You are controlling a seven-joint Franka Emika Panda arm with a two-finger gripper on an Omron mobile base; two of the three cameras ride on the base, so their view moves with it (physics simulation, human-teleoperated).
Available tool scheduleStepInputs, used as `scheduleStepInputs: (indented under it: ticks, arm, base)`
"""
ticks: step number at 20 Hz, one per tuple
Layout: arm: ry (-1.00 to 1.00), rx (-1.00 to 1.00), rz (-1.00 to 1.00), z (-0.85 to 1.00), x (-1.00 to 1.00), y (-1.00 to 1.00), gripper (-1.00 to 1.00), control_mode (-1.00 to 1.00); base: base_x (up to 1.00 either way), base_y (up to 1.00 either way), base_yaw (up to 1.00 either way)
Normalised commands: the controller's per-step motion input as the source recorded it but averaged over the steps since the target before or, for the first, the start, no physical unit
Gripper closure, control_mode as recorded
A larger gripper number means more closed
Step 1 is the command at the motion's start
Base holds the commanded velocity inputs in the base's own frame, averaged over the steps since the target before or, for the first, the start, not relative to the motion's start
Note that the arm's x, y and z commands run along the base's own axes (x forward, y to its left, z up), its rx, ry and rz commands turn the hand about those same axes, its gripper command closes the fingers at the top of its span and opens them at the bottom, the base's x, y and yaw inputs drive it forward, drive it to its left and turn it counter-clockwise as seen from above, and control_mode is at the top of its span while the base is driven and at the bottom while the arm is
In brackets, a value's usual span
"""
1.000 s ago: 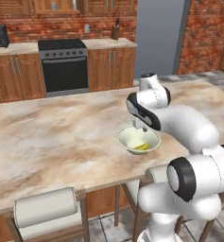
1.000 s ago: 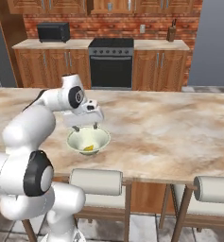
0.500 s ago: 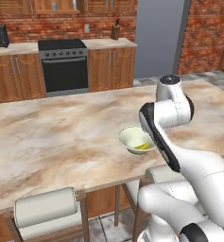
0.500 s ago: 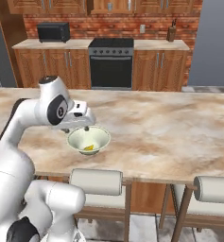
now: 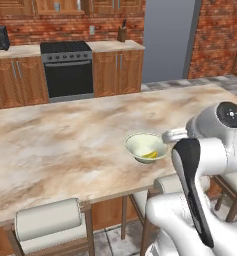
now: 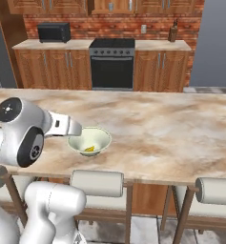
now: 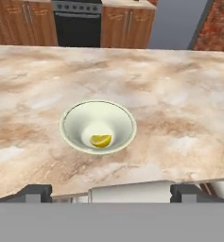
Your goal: There is a bowl on the dining counter. Grab a lemon wedge from the fridge and place it in the bowl. Then get the liquor bottle and glass cup from the cabinet and place them next to the bowl.
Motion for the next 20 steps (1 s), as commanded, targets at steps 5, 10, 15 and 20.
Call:
scheduleStepInputs:
  ticks: [5,10,15,20]
  arm:
    - [-0.41,0.06,0.0,0.79,-1.0,0.01,-1.0,-1.0]
    - [-0.3,0.02,0.0,0.34,-0.9,0.03,-1.0,-1.0]
    - [0.01,0.0,0.0,-0.09,-0.3,0.01,-1.0,-1.0]
    - [0.01,0.0,0.0,-0.14,-0.02,0.0,-1.0,-1.0]
  base:
    - [0.0,0.0,0.0]
    - [0.0,0.0,0.0]
    - [0.0,0.0,0.0]
    - [0.0,0.0,0.0]
